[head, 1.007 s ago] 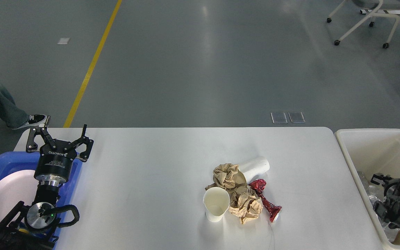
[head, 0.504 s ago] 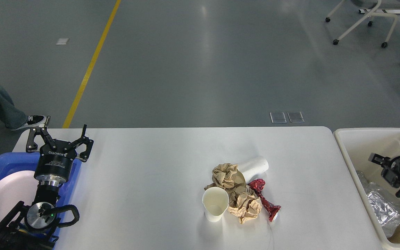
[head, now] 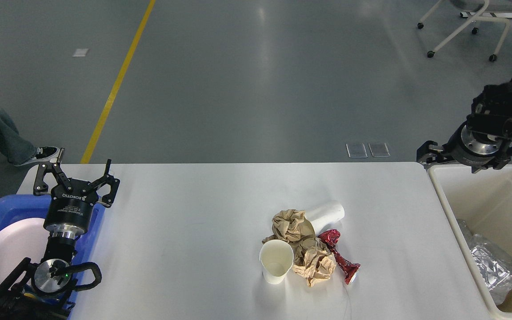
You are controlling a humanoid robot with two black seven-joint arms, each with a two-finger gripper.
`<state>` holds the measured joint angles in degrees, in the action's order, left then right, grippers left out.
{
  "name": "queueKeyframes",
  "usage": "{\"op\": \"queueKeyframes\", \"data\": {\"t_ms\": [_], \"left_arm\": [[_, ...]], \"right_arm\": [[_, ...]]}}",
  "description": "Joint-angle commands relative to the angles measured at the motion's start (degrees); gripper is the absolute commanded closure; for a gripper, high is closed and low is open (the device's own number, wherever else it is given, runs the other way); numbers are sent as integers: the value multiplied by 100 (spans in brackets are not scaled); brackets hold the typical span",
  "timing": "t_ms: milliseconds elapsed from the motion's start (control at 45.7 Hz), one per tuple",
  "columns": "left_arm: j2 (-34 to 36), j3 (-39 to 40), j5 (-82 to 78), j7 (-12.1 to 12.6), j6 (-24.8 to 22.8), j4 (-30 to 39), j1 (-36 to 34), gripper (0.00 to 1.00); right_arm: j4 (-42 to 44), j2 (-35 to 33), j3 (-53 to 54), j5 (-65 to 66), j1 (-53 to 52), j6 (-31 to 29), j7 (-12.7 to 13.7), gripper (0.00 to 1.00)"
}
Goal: Tidy desktop
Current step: 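Raise the right gripper out of the bin toward the white cups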
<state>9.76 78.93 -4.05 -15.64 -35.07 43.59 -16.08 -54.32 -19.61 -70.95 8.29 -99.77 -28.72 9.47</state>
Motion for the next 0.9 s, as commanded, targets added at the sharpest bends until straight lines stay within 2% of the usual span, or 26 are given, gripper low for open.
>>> {"op": "queueKeyframes", "data": {"t_ms": [0,219,438,613,876], "left_arm": [[0,0,0,0,0,0,0,4],[0,0,0,0,0,0,0,4],[0,0,0,0,0,0,0,4],[0,0,0,0,0,0,0,4],[0,0,0,0,0,0,0,4]], "right_arm": [[-903,255,-24,-30,-1166,-599,2,0],[-2538,959,143,-213,-3003,-1329,11,0],[-3945,1073,301,-1479,-4322,-1347,20,0],[-4121,1012,363,-1699,-4437,-1312,152,0],[-4104,1029,371,-1708,-4288,-1250,152,0]]}}
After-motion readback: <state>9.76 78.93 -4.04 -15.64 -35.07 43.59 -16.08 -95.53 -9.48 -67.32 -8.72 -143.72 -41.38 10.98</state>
